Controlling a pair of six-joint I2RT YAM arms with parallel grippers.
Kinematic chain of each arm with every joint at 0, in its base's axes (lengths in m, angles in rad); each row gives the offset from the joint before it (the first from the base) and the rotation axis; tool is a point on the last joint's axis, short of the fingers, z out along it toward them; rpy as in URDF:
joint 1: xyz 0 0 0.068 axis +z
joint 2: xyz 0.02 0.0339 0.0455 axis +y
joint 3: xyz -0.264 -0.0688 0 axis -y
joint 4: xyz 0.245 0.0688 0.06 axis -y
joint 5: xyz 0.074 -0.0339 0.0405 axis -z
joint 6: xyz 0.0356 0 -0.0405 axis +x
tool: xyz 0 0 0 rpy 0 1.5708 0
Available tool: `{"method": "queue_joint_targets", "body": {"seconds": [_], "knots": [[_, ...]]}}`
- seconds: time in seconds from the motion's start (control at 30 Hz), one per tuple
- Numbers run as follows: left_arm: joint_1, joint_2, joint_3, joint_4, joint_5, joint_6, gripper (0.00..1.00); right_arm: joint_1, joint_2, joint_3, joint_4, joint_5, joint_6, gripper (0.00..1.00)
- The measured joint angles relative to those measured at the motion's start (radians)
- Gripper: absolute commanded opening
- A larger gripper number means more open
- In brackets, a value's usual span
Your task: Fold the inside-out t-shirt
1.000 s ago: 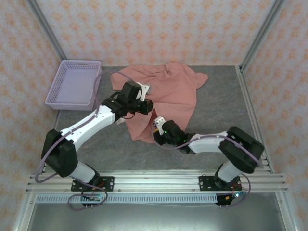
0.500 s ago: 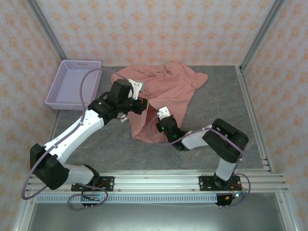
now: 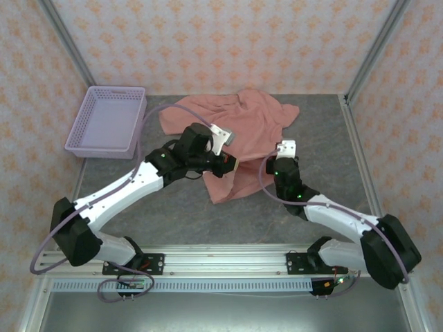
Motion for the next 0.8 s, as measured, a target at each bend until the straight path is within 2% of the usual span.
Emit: {"method": "queue_joint_targets", "body": {"seconds": [0.17,0.33,0.43,0.6,0.8], "knots": [[0.001,0.019,0.007,0.001,-0.037,-0.009,0.00,0.017,-0.059,-0.079,-0.032,-0.203,-0.007,0.19],[0.005,0.019,0.043,0.000,-0.057,-0.011,0.00,0.088,-0.020,-0.120,-0.009,-0.283,-0.035,0.29],[0.007,0.019,0.068,-0.002,-0.061,-0.011,0.00,0.131,0.052,-0.121,0.038,-0.286,-0.064,0.34],[0.006,0.019,0.093,-0.017,-0.069,-0.008,0.00,0.203,0.195,-0.100,0.101,-0.246,-0.129,0.36],[0.007,0.019,0.109,-0.044,-0.086,-0.008,0.00,0.253,0.298,-0.065,0.167,-0.159,-0.209,0.38]]}}
